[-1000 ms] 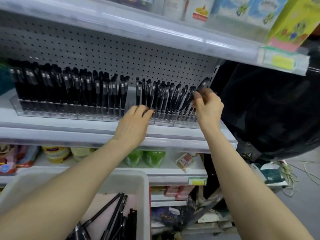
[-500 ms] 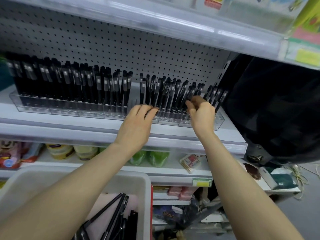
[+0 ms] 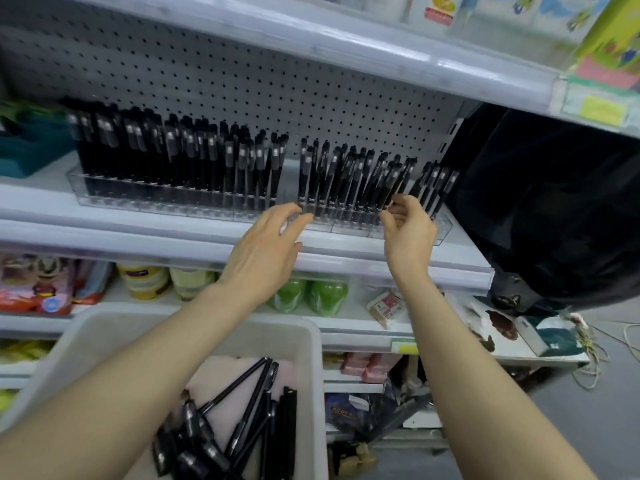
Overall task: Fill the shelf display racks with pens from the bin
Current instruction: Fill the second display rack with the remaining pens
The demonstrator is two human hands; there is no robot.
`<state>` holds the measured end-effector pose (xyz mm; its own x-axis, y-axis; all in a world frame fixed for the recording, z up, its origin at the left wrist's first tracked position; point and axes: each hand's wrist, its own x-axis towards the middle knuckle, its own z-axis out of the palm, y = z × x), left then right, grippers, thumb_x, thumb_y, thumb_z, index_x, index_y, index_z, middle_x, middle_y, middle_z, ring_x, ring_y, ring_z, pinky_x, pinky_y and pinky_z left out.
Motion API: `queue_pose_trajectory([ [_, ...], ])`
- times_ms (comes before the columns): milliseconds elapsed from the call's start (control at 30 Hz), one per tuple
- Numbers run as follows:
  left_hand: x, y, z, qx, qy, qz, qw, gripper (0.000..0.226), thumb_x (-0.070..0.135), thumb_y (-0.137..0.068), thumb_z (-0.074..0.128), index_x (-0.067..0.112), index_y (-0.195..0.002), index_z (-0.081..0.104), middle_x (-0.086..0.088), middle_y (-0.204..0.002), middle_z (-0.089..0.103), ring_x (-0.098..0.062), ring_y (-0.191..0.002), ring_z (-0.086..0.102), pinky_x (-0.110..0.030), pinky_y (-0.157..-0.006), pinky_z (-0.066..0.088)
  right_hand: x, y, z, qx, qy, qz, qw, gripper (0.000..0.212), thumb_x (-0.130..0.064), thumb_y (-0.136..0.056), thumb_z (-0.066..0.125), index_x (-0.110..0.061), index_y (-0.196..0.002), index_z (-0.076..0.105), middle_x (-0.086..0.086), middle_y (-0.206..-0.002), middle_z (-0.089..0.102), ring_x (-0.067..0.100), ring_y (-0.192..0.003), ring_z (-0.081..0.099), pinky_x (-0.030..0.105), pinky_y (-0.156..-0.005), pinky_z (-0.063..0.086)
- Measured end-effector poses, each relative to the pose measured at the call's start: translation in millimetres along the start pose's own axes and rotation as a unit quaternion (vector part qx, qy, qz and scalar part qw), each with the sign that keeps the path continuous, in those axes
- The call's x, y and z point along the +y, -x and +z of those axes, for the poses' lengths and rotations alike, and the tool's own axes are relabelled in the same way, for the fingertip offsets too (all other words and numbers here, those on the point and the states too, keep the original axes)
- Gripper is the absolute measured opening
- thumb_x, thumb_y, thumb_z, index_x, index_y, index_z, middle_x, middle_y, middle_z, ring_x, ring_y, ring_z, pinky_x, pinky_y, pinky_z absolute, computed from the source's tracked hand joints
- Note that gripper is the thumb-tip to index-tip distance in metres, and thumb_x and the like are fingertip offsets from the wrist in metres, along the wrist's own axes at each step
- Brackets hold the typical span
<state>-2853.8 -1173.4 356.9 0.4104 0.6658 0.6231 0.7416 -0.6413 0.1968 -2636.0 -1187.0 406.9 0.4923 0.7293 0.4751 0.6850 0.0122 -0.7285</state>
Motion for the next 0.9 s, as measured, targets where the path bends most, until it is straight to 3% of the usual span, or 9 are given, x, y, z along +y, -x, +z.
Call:
queue_pose_trajectory([
  [67, -9.1, 25.3, -8.5, 0.009, 0.012, -0.012, 1.000, 0.039, 0.013, -0.093, 0.059, 0.012, -0.131, 0.055, -0.008, -0.133, 0.049, -0.026, -0.119, 0.046, -0.040, -0.078, 0.051, -4.3, 28.9, 8.1, -0.006, -0.017, -0.006, 1.000, 0.022, -0.010, -0.093, 0.061, -0.012, -0.115, 0.063, -0.004, -0.096, 0.065, 0.011, -0.089, 0.061, 0.027, -0.085, 0.052],
  [233, -41.4, 101.0, -18.4, -0.027, 0.007, -0.035, 0.999, 0.035, 0.015, -0.089, 0.064, 0.011, -0.124, 0.062, -0.010, -0.120, 0.057, -0.030, -0.107, 0.053, -0.041, -0.083, 0.050, -17.5, 115.1, 41.9, -0.058, -0.027, -0.027, 0.998, 0.013, -0.012, -0.092, 0.061, -0.013, -0.102, 0.070, -0.001, -0.091, 0.070, 0.011, -0.082, 0.063, 0.022, -0.078, 0.049],
  [300, -56.8, 129.2, -18.9, -0.047, -0.006, -0.048, 0.998, 0.038, 0.015, -0.088, 0.065, 0.012, -0.126, 0.061, -0.010, -0.122, 0.056, -0.032, -0.108, 0.053, -0.043, -0.089, 0.048, -22.4, 149.8, 54.2, -0.105, -0.030, -0.029, 0.994, 0.011, -0.012, -0.092, 0.062, -0.014, -0.098, 0.071, -0.003, -0.089, 0.071, 0.009, -0.081, 0.063, 0.020, -0.076, 0.049],
  [467, -78.2, 163.3, -16.6, -0.080, -0.037, -0.040, 0.995, 0.047, 0.026, -0.090, 0.050, 0.015, -0.135, 0.054, -0.011, -0.124, 0.055, -0.034, -0.112, 0.049, -0.046, -0.109, 0.029, -17.2, 214.1, 75.9, -0.204, 0.060, -0.025, 0.977, 0.012, -0.013, -0.089, 0.058, -0.016, -0.088, 0.070, 0.001, -0.082, 0.071, 0.018, -0.077, 0.064, 0.032, -0.072, 0.051],
  [600, -72.6, 166.7, -12.9, -0.076, -0.041, -0.044, 0.995, 0.049, 0.026, -0.088, 0.053, 0.016, -0.136, 0.053, -0.011, -0.122, 0.057, -0.033, -0.112, 0.048, -0.050, -0.112, 0.026, -5.5, 231.7, 76.9, -0.312, 0.265, -0.045, 0.912, 0.013, -0.010, -0.094, 0.052, -0.008, -0.098, 0.064, 0.013, -0.097, 0.069, 0.031, -0.089, 0.065, 0.036, -0.074, 0.051],
  [700, -70.9, 168.2, -7.8, -0.073, -0.039, -0.052, 0.995, 0.051, 0.023, -0.086, 0.063, 0.017, -0.136, 0.052, -0.010, -0.121, 0.056, -0.032, -0.114, 0.047, -0.050, -0.114, 0.021, -5.0, 235.9, 81.7, -0.342, 0.340, -0.051, 0.874, 0.015, -0.012, -0.096, 0.052, -0.008, -0.109, 0.058, 0.012, -0.106, 0.068, 0.032, -0.098, 0.065, 0.035, -0.073, 0.047],
  [800, -72.8, 167.0, -6.7, -0.071, -0.037, -0.053, 0.995, 0.052, 0.023, -0.086, 0.063, 0.017, -0.136, 0.052, -0.011, -0.122, 0.055, -0.032, -0.115, 0.045, -0.049, -0.115, 0.018, -4.5, 237.3, 90.9, -0.355, 0.332, -0.038, 0.873, 0.023, -0.019, -0.092, 0.057, -0.009, -0.113, 0.052, 0.014, -0.103, 0.068, 0.035, -0.097, 0.065, 0.035, -0.067, 0.042],
  [900, -74.1, 166.9, -6.0, -0.069, -0.035, -0.050, 0.996, 0.051, 0.023, -0.086, 0.061, 0.018, -0.136, 0.052, -0.010, -0.121, 0.054, -0.031, -0.116, 0.045, -0.050, -0.115, 0.019, -5.1, 239.4, 98.0, -0.382, 0.248, -0.017, 0.890, 0.036, -0.022, -0.086, 0.066, -0.012, -0.115, 0.048, 0.013, -0.099, 0.068, 0.035, -0.093, 0.064, 0.038, -0.073, 0.050],
])
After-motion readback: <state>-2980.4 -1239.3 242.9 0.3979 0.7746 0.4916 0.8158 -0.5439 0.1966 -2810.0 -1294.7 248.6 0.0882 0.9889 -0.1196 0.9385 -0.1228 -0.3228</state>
